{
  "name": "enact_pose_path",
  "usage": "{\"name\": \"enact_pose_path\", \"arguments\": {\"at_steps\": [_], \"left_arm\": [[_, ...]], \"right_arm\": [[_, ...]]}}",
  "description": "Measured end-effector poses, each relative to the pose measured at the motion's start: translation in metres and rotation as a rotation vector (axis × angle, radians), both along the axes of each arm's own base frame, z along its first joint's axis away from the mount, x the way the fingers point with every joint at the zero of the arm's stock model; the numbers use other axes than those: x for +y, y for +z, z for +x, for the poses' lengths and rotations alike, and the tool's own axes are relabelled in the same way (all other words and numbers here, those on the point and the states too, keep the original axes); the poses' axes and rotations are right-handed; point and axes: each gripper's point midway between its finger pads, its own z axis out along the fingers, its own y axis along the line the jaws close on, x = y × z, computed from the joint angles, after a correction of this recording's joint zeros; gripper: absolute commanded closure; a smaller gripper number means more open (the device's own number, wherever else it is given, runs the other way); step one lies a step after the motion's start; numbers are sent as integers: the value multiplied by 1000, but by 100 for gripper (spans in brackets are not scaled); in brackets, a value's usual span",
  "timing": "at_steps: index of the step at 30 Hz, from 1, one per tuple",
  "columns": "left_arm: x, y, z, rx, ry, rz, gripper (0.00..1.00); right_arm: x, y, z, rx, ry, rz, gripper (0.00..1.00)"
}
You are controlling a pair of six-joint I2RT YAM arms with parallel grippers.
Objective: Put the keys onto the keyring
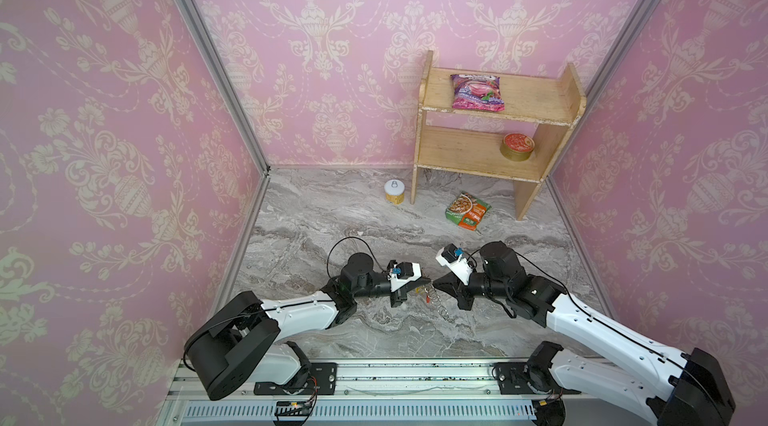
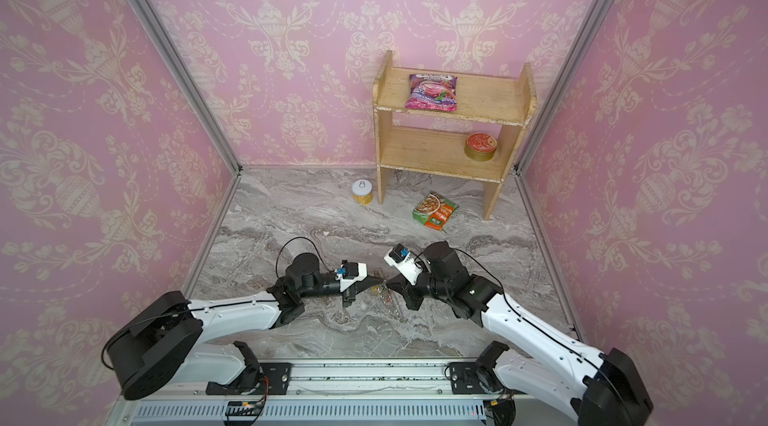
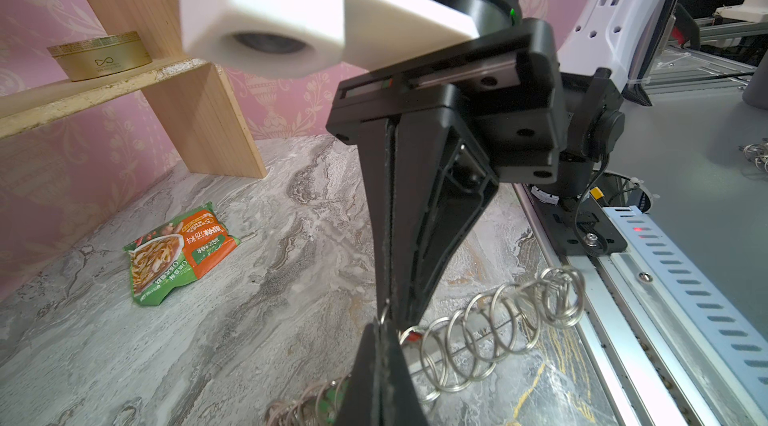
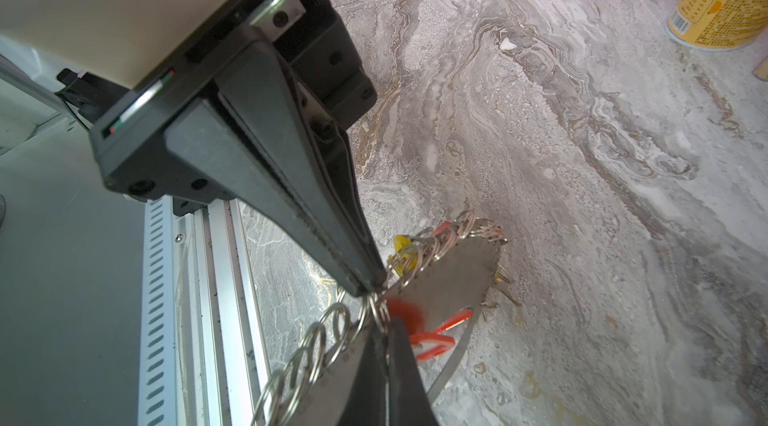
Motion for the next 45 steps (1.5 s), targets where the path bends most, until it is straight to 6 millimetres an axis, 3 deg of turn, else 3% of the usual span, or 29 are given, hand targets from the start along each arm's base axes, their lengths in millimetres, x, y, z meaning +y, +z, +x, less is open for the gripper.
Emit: {"name": "enact_pose_path", "arguments": {"at_steps": [6,12,16,19,26,37,45], "left_arm": [[0,-1,0,13,4,1,98],[3,5,-3,34,4,13,63],[4,14,-4,46,4,20,54],[3,13,-4,70,-4,37,55],[0,5,-6,129,-25,67,71],[-5,-8,-2,171,-20,85,70],[-10,-10,5,179,-10,88,76]], "right_arm": [[-1,0,0,-1,-2,-6,100],[-7,-4,-2,-1,3,-110,100],[-9,-9,-7,-10,35,-194,100],[-12,-13,-9,-17,51,-236,100],[-15,-14,-5,-46,58,-282,100],[-13,-16,-2,-55,73,-304,100],[-12,-15,-1,-58,73,-301,100]]}}
